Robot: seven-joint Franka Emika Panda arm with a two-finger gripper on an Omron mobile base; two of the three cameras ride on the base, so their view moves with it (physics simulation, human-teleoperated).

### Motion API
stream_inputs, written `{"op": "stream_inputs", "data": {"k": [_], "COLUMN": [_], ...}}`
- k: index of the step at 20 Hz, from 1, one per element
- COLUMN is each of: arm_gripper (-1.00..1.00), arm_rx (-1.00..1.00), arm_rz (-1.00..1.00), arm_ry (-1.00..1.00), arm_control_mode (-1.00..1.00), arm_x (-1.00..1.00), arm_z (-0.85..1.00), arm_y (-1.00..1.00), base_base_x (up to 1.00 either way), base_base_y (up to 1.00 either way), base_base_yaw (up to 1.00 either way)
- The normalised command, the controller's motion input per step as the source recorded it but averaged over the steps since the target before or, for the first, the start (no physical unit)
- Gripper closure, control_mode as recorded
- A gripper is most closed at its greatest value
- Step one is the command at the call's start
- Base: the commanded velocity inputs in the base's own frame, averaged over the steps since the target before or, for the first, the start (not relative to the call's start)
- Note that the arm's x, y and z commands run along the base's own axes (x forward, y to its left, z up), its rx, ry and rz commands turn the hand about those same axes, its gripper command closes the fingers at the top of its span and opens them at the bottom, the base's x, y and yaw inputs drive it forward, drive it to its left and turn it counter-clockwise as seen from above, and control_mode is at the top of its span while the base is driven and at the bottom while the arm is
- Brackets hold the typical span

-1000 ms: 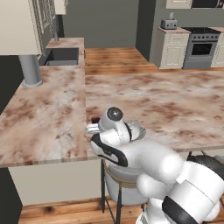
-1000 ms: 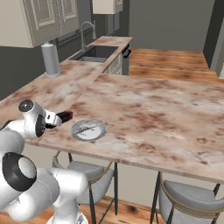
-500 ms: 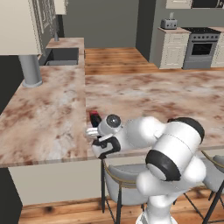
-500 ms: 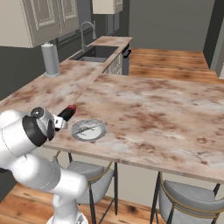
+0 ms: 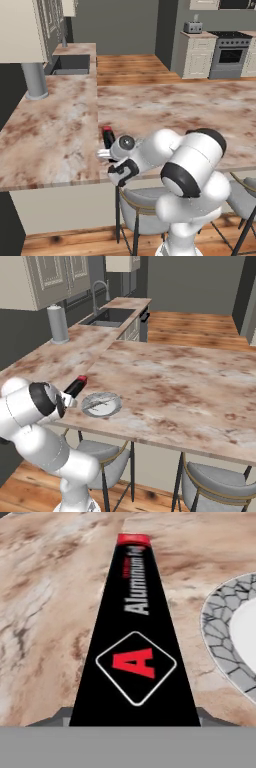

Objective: Retrieve the tupperware and aluminum foil from the cabinet and place them on the dining counter near the plate with fishs to prepare for storing leftovers.

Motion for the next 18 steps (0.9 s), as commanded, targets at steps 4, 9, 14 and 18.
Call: {"op": "stream_inputs", "data": {"k": [4,9,14,18], "arm_gripper": [-1.0,-1.0,-1.0,-1.0], "arm_rx": [0.0,0.0,0.0,0.0], "arm_rz": [-0.11,-0.11,-0.06,-0.03], "arm_ry": [0.13,0.1,0.03,0.01], "arm_control_mode": [-1.0,-1.0,-1.0,-1.0], "arm_x": [0.0,0.05,0.05,-0.35], "arm_z": [0.85,0.67,0.44,0.77], "arm_y": [0.0,-0.22,-0.34,-0.4], "base_base_x": [0.0,0.0,0.0,0.0], "base_base_y": [0.0,0.0,0.0,0.0], "base_base_yaw": [0.0,0.0,0.0,0.0]}}
